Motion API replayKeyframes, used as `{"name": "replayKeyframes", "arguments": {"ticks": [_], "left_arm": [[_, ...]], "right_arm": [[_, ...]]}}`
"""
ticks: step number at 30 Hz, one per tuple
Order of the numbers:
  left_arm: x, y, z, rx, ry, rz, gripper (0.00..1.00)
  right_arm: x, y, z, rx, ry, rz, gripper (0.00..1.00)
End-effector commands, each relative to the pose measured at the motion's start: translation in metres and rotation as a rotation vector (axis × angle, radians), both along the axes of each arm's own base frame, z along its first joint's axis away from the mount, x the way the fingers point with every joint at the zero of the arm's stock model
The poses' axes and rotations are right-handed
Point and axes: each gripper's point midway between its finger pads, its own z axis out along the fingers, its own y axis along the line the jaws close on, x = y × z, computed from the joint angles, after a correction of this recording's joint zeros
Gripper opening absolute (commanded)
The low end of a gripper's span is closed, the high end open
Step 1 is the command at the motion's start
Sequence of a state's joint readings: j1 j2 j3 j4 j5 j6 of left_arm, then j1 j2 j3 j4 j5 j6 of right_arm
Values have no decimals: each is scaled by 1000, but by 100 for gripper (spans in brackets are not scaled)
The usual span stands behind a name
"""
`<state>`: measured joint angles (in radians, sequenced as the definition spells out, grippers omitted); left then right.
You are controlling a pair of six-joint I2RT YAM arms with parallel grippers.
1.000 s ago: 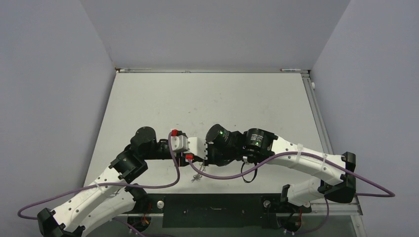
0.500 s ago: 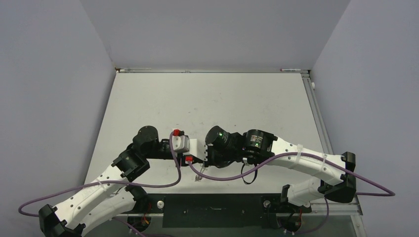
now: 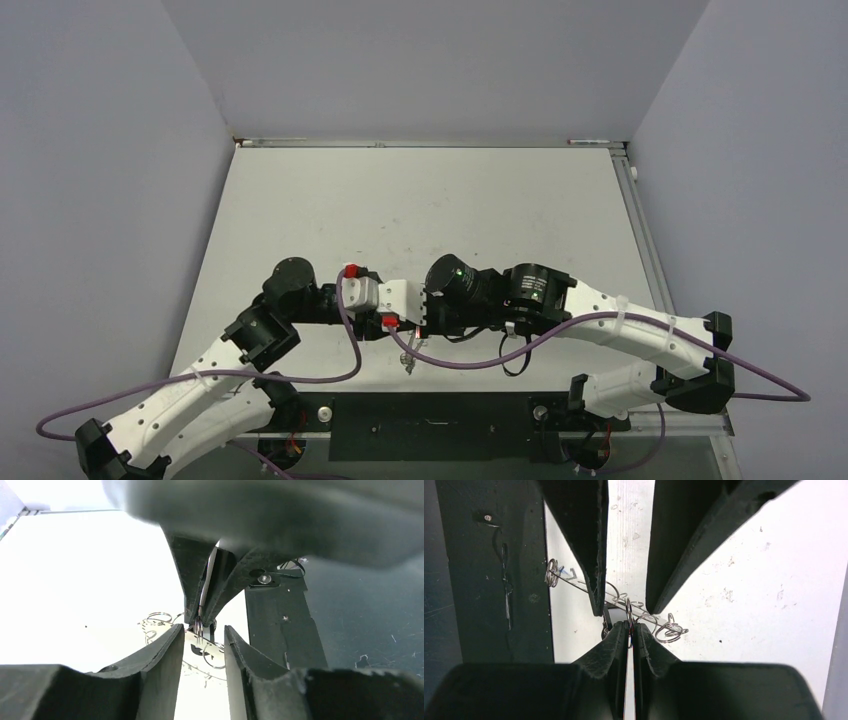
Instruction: Put the keys on the keyring
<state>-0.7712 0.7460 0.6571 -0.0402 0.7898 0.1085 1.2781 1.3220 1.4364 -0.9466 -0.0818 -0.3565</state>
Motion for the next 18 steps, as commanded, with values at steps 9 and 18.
{"name": "replayKeyframes", "arguments": {"ticks": [9,18], "left_arm": [[4,-6,13,-51,-35,2,26],[9,-10,6,-25,-10,15,22]], "right_arm": [[3,17,45,174,-58,11,5],[4,20,50,188,-70,19,5]]}}
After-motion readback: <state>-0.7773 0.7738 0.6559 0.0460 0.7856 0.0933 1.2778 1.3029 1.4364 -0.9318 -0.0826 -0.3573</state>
